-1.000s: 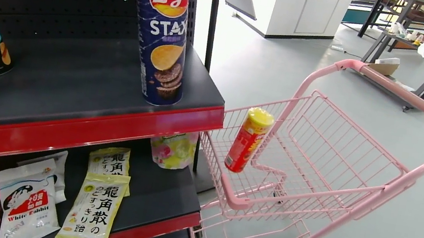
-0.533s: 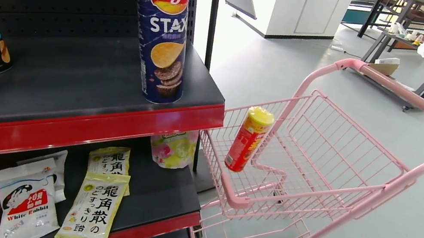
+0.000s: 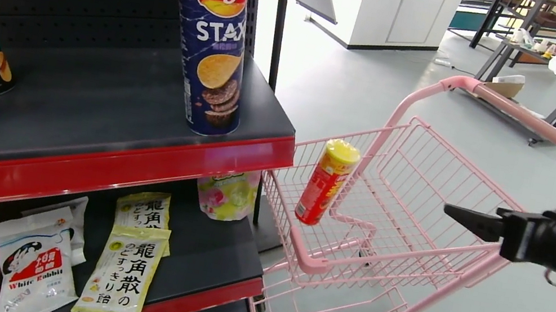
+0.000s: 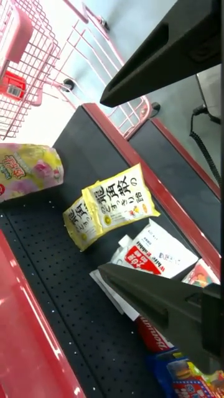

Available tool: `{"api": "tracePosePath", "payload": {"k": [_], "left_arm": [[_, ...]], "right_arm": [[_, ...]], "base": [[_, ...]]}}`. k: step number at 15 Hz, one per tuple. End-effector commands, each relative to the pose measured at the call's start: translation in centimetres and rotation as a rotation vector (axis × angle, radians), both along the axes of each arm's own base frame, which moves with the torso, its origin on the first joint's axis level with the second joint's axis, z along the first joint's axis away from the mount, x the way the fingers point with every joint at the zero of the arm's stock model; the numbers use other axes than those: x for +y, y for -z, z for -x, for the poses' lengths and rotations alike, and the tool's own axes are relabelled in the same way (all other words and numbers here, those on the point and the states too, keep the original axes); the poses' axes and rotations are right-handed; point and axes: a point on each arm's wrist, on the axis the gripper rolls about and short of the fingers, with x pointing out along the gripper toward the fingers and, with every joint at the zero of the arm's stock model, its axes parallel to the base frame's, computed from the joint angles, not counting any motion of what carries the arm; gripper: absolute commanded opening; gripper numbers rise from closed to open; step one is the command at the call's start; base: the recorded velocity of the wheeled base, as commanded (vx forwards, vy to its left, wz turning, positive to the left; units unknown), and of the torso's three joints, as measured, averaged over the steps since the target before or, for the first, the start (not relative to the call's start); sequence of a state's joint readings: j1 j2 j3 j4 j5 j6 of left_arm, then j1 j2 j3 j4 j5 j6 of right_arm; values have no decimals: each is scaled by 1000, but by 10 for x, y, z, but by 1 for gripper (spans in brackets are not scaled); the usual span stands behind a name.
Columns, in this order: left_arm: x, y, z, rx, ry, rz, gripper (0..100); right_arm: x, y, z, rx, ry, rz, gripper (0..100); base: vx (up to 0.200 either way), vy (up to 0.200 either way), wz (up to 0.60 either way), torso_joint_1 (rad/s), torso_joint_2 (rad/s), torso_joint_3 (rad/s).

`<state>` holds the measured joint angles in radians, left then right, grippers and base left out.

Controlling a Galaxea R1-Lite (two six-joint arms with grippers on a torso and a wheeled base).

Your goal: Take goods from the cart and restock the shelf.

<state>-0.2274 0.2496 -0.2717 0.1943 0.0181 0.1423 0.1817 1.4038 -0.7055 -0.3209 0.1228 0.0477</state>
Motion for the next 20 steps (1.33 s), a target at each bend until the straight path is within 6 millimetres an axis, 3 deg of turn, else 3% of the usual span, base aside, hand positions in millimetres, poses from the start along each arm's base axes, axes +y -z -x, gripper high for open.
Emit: {"api": "tracePosePath", "payload": {"k": [1, 4, 6, 12, 20], "left_arm": [[0, 3, 2, -11, -1, 2, 100], [2, 13, 7, -39, -1, 9, 100], [3, 24, 13, -79, -17, 16, 100], [3, 27, 12, -66, -33, 25, 100], [3, 32, 11, -50, -34, 19, 100]], "right_arm": [[21, 35, -70, 87, -50, -2, 100], [31, 40, -96, 89, -82, -11, 100], [47, 54, -114, 116, -114, -7, 100], [81, 74, -145, 83, -194, -20, 100], [100, 80, -170, 58, -227, -78, 100]], "base": [[0, 0, 0, 0, 0, 0], [0, 0, 0, 0, 0, 0], [0, 0, 0, 0, 0, 0], [0, 0, 0, 0, 0, 0], [0, 0, 0, 0, 0, 0]]}}
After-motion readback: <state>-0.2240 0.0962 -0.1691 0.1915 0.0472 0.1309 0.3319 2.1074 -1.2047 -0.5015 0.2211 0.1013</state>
